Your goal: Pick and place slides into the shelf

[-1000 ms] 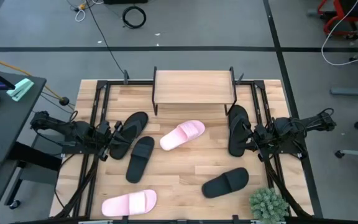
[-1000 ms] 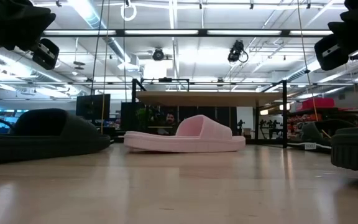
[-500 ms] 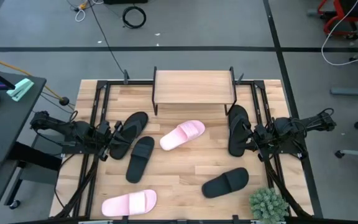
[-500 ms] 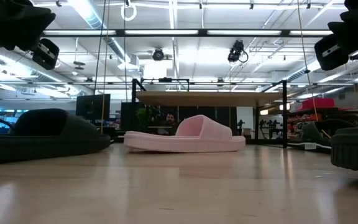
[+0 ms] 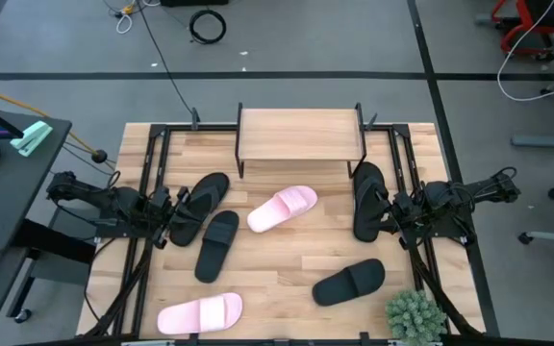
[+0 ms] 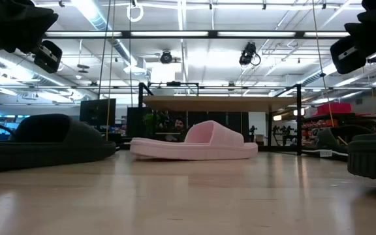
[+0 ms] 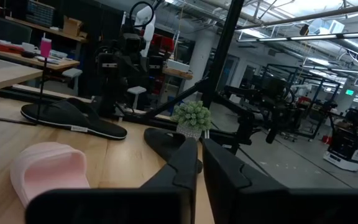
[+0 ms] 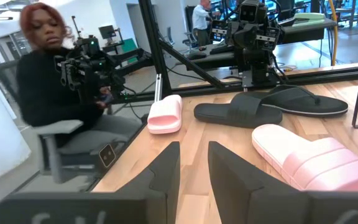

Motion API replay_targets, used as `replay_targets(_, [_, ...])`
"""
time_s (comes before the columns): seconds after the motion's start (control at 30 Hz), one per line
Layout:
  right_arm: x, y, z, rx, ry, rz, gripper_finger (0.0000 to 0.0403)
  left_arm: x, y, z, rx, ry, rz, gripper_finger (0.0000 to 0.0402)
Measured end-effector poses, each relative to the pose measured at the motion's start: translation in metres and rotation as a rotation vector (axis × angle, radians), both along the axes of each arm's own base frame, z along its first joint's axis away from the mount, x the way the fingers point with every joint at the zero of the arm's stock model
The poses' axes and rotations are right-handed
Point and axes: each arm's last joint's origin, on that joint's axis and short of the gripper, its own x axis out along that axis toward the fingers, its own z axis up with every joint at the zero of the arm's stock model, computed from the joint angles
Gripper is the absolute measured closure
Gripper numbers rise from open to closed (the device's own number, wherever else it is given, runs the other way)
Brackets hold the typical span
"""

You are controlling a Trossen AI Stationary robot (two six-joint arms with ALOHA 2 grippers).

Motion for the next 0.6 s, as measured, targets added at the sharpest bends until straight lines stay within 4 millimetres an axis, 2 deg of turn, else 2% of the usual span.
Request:
replay_targets(0.37, [0.0, 0.0, 0.0, 0.0, 0.0, 0.0, 0.0313, 0.0, 0.0, -0.0001, 0.001, 0.0, 0.0, 0.0361])
replay_targets(0.6, [0.0, 0.0, 0.0, 0.0, 0.0, 0.0, 0.0313, 0.0, 0.0, -0.0001, 0.001, 0.0, 0.0, 0.0368])
